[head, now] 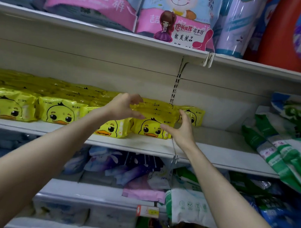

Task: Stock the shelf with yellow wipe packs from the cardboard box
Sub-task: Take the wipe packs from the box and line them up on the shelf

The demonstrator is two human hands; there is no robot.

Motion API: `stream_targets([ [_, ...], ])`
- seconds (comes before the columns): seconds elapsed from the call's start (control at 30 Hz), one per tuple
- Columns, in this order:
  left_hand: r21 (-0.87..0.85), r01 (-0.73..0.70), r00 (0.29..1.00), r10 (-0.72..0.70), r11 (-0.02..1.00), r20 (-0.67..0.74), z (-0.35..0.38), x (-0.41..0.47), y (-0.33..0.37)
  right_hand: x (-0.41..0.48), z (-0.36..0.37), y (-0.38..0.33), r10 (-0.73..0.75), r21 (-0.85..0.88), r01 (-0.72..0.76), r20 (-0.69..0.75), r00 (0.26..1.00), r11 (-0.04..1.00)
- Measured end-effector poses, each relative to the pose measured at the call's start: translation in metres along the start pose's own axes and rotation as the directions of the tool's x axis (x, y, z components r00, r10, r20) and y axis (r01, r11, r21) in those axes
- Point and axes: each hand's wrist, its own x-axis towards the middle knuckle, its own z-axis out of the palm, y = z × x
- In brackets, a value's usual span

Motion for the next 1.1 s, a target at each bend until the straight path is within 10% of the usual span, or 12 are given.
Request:
stream_targets([
  [0.47, -0.398, 0.277, 0.960, -0.271, 0.875, 0.071, -0.072, -0.205, -0.019, -0.145, 0.081, -0.074, -0.009, 0.247, -0.026, 0.138, 0.990, 0.969],
  [1.1, -0.413, 0.612, 0.767, -0.633, 0.674, 0.103, -0.127, -0.378, -0.192, -0.229, 0.310, -0.085, 0.097, 0.268, -0.266, 0.511, 0.854, 0.926],
])
